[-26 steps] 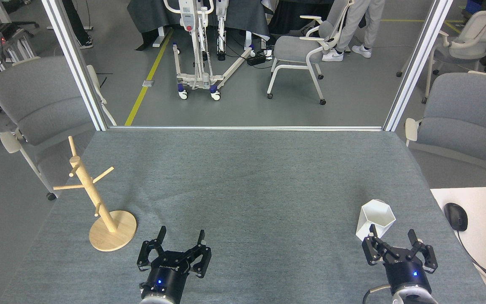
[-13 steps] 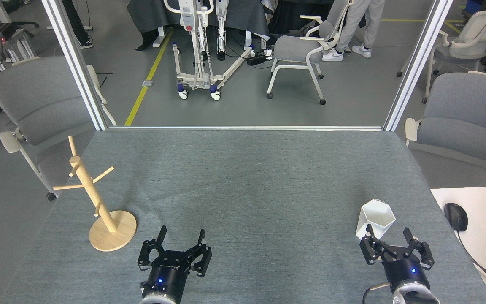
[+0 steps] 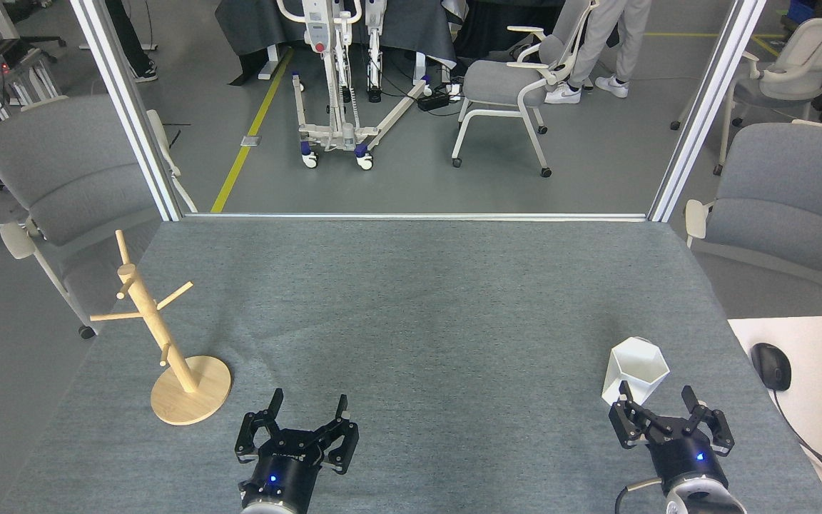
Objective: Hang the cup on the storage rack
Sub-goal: 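Close the right gripper on the white cup's rim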
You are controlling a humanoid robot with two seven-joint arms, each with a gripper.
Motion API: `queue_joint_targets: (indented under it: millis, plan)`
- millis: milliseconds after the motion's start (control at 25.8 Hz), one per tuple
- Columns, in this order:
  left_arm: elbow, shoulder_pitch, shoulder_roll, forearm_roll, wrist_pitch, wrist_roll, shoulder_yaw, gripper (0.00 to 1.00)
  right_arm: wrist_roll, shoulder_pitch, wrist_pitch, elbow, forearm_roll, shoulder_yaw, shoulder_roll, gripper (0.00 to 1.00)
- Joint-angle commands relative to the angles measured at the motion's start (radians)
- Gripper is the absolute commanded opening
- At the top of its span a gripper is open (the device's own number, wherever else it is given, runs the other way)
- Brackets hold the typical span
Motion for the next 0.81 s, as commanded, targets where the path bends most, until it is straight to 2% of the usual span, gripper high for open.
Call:
queue_joint_targets:
  millis: [0, 193, 464, 774]
  plan:
    - [0.01, 0.0, 0.0, 0.0, 0.0, -0.001, 0.0, 1.0, 0.001, -0.018, -0.002, 0.019, 0.0, 0.003, 0.0, 1.0]
    - [0.01, 0.0, 0.0, 0.0, 0.0, -0.001, 0.0, 1.0, 0.001, -0.064, -0.001, 0.068, 0.0, 0.027, 0.0, 1.0]
    - [0.01, 0.0, -0.002, 0.0, 0.0, -0.001, 0.002, 1.0, 0.0, -0.074, 0.001, 0.082, -0.002, 0.027, 0.001, 1.0]
    - [0.013, 0.0, -0.002, 0.0, 0.0, -0.002, 0.002, 1.0, -0.014, -0.126, 0.008, 0.159, -0.002, 0.029, 0.003, 1.0]
